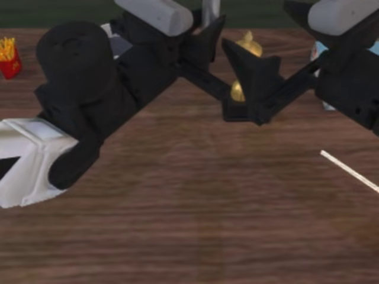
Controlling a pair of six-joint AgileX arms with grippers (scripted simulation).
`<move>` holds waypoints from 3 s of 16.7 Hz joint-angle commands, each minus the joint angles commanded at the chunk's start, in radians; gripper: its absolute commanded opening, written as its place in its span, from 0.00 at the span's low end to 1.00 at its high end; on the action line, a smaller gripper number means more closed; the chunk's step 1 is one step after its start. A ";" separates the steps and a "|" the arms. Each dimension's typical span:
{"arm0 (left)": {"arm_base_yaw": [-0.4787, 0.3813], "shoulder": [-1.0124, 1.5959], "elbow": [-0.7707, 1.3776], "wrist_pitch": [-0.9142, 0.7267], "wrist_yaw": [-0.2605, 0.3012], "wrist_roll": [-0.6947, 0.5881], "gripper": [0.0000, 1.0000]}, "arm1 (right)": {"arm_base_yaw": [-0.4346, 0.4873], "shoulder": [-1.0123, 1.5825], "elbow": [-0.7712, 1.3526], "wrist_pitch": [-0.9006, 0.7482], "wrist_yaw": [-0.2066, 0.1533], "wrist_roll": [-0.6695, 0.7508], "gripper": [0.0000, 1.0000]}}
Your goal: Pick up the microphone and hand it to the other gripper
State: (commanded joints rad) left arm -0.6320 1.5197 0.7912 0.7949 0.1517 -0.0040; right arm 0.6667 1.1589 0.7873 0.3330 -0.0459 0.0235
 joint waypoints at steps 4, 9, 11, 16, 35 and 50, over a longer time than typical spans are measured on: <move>0.000 0.000 0.000 0.000 0.000 0.000 0.00 | -0.004 -0.001 -0.002 0.000 0.000 0.000 1.00; 0.000 0.000 0.000 0.000 0.000 0.000 0.00 | 0.006 0.171 0.130 0.045 0.009 0.001 1.00; 0.000 0.000 0.000 0.000 0.000 0.000 0.00 | 0.009 0.283 0.205 0.072 0.013 0.002 1.00; 0.000 0.000 0.000 0.000 0.000 0.000 0.00 | 0.012 0.408 0.304 0.104 0.018 0.002 1.00; 0.000 0.000 0.000 0.000 0.000 0.000 0.00 | 0.012 0.408 0.304 0.104 0.018 0.002 0.00; 0.000 0.000 0.000 0.000 0.000 0.000 0.68 | 0.012 0.408 0.304 0.104 0.018 0.002 0.00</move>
State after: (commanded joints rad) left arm -0.6320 1.5197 0.7912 0.7949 0.1517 -0.0040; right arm 0.6784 1.5670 1.0909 0.4374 -0.0280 0.0255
